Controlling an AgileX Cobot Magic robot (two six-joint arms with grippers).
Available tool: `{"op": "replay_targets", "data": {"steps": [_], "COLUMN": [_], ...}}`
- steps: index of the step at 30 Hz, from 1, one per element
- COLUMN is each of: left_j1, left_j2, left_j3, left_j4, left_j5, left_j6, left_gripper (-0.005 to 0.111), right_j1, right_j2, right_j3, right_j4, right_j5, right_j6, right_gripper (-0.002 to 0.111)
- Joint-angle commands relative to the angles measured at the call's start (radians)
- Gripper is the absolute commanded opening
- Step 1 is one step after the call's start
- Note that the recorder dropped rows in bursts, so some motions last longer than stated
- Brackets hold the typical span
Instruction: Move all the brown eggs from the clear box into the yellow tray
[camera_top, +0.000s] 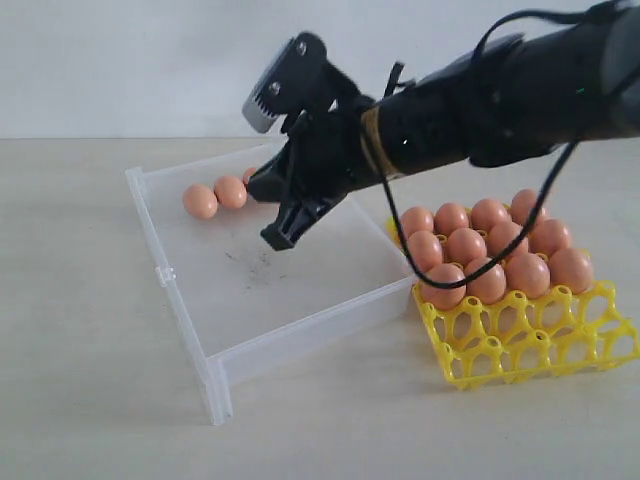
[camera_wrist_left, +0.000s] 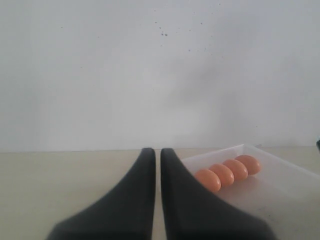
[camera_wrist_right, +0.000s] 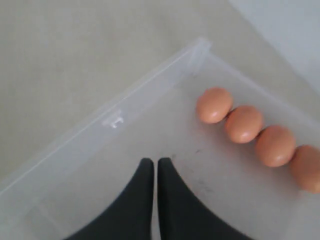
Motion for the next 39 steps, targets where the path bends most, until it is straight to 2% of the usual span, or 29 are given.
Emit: {"op": "replay_targets", "data": {"steps": [1,6,13,17,20,25,27,32,36,39], "left_j1": [-0.003,-0.003,-0.003,-0.003,-0.003,-0.003,-0.003,-0.003,-0.003,-0.003], "left_j2": [0.004,0.004,0.004,0.004,0.004,0.004,0.004,0.004,0.004,0.004], "left_j3": [-0.002,-0.002,-0.002,-0.002,-0.002,-0.002,-0.002,-0.002,-0.002,-0.002], "left_j4": [-0.005,-0.005,-0.005,-0.005,-0.005,-0.005,-0.005,-0.005,-0.005,-0.005], "left_j5": [-0.016,-0.016,-0.016,-0.016,-0.016,-0.016,-0.016,-0.016,-0.016,-0.016], "left_j6": [0.005,0.005,0.005,0.005,0.005,0.005,0.005,0.005,0.005,0.005], "left_gripper": [0.004,0.004,0.004,0.004,0.004,0.004,0.004,0.004,0.004,0.004], "right_j1": [0.0,0.0,0.007,0.04,0.079,0.119,0.12,0.12,0.12,0.12], "right_j2": [0.137,0.233,0.25,0.25,0.25,0.25,0.25,0.245,0.213,0.172], "right_j3": [-0.032,-0.032,-0.032,-0.032,-0.032,-0.032,-0.026,-0.012,-0.012,-0.01], "right_j4": [-0.004,-0.004,-0.004,-0.004,-0.004,-0.004,-0.004,-0.004,-0.004,-0.004], "right_j5": [-0.067,-0.093,-0.434,-0.487,-0.437,-0.107,-0.028,-0.035,-0.162,-0.133], "right_j6": [0.095,0.132,0.168,0.191,0.136,0.125,0.148,0.116,0.073,0.071], "right_gripper": [0.0,0.0,0.0,0.0,0.0,0.0,0.0,0.0,0.0,0.0]}}
